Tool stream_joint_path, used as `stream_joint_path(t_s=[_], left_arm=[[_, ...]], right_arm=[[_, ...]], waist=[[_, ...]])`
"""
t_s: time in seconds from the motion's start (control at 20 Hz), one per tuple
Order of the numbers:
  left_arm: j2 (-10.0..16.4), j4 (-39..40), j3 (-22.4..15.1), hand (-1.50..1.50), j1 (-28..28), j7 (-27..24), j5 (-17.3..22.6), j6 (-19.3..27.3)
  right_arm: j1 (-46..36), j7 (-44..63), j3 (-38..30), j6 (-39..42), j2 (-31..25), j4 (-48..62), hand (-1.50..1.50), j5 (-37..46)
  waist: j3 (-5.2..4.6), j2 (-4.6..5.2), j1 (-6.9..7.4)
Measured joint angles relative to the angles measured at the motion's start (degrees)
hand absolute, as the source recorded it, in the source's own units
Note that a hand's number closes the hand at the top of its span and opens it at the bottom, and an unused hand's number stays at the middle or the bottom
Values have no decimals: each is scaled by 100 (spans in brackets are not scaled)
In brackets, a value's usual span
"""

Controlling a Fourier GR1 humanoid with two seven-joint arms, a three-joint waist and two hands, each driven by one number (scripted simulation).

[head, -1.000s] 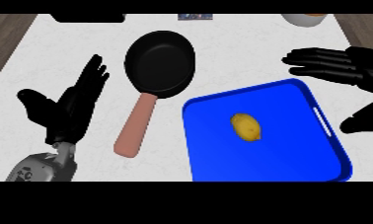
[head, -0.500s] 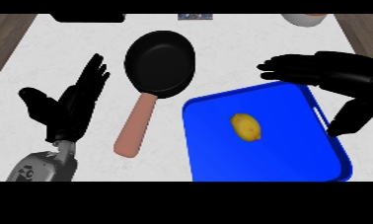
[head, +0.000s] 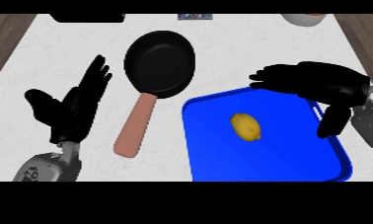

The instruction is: Pick the lemon from the tray and place it in the pot

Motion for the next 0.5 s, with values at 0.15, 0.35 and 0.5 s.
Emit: stream_joint_path(t_s=[0.15, 0.35, 0.5], left_arm=[[-122, -70, -17, 0, 150, -25, -116, -16], [-125, -142, 156, 0, 131, 93, -136, -134], [-161, -207, 253, 0, 53, 237, -174, -201]], right_arm=[[126, -18, -75, -24, 203, 39, -150, 309], [310, 49, -277, 22, 488, -42, -150, 431], [472, -29, -417, -4, 624, -84, -150, 568]], waist=[[1, -1, -3], [2, -5, -14], [1, -5, -19]])
